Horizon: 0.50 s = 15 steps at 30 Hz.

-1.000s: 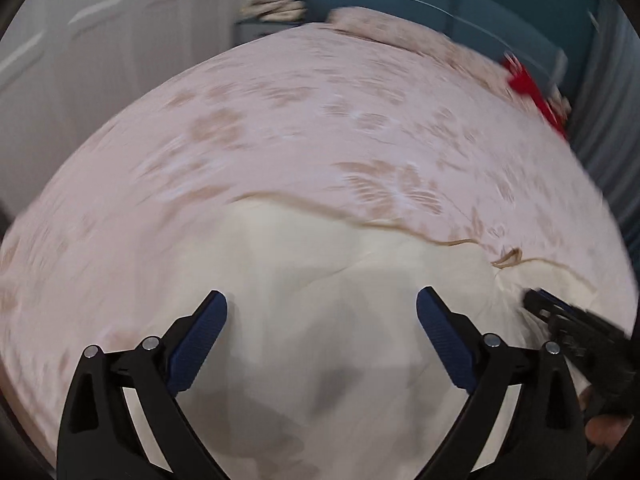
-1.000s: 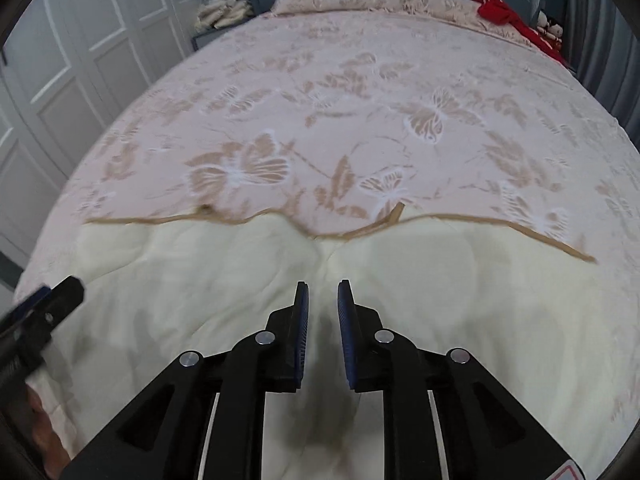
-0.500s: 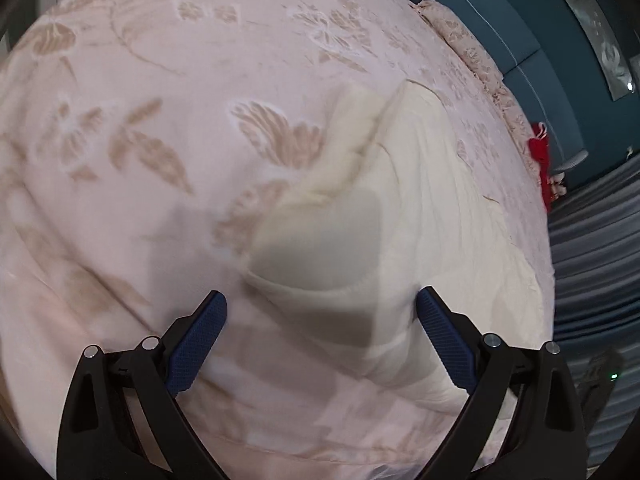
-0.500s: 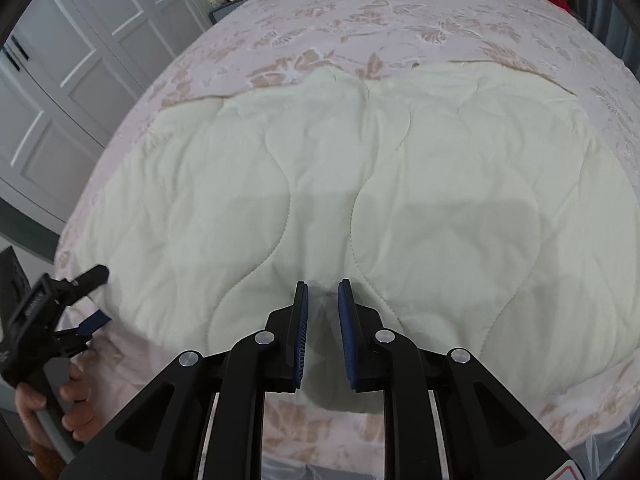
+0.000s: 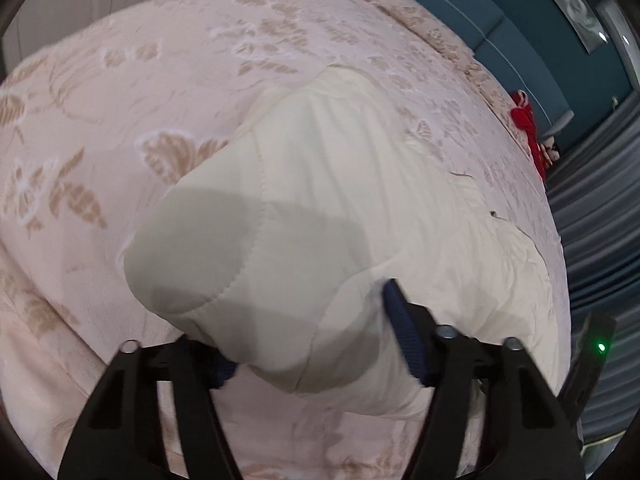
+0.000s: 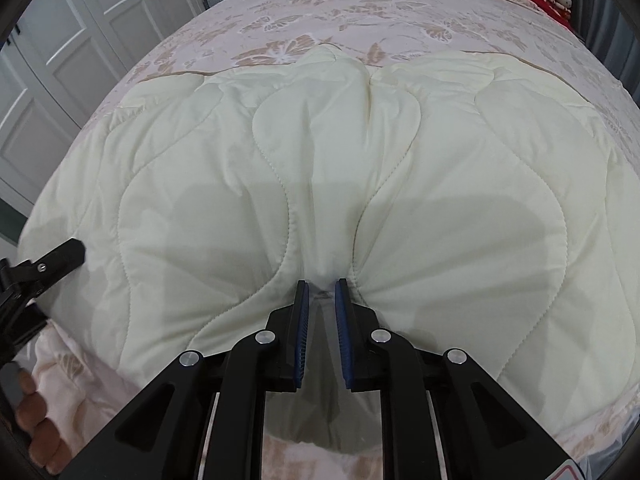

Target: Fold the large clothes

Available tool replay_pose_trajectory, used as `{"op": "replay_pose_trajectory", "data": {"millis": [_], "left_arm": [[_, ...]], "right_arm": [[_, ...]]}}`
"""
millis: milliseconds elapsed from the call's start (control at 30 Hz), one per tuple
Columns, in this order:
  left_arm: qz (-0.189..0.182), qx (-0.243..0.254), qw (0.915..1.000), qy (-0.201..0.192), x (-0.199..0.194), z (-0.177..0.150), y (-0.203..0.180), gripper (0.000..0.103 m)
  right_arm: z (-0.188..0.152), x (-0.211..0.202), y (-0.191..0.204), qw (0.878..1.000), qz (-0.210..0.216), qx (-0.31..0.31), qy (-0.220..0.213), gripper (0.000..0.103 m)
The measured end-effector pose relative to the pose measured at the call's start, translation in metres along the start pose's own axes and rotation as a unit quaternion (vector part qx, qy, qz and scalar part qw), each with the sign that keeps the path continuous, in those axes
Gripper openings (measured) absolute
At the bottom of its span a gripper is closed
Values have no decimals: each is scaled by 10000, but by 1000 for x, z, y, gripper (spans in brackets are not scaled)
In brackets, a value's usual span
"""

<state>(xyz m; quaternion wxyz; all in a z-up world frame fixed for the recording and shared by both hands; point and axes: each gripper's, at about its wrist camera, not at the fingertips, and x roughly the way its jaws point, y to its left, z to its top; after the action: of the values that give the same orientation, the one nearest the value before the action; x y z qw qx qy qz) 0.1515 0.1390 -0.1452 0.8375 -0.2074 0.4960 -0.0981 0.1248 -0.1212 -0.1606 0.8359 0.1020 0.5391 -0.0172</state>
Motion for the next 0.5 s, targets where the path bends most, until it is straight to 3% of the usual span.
{"op": "replay_pose_trajectory", "data": {"millis": [33,200,367,500], "left_arm": [[-20,79,10000,-40,-4,1,-5,43],[-332,488,9976,-367,-38,8,-37,25],[-668,980,9913,-565,-71,12,-88,21],[-778,1300,9862,-662,-87,14,-119,20]], "right_arm": [[0,1,0,10000,-7,3,-6,13],[4,5,-3,9999,58,106,-11,11],[7,-8,-19,9979,523,387,66,10],[-16,-54,-39,9950,809,568,-134,10]]}}
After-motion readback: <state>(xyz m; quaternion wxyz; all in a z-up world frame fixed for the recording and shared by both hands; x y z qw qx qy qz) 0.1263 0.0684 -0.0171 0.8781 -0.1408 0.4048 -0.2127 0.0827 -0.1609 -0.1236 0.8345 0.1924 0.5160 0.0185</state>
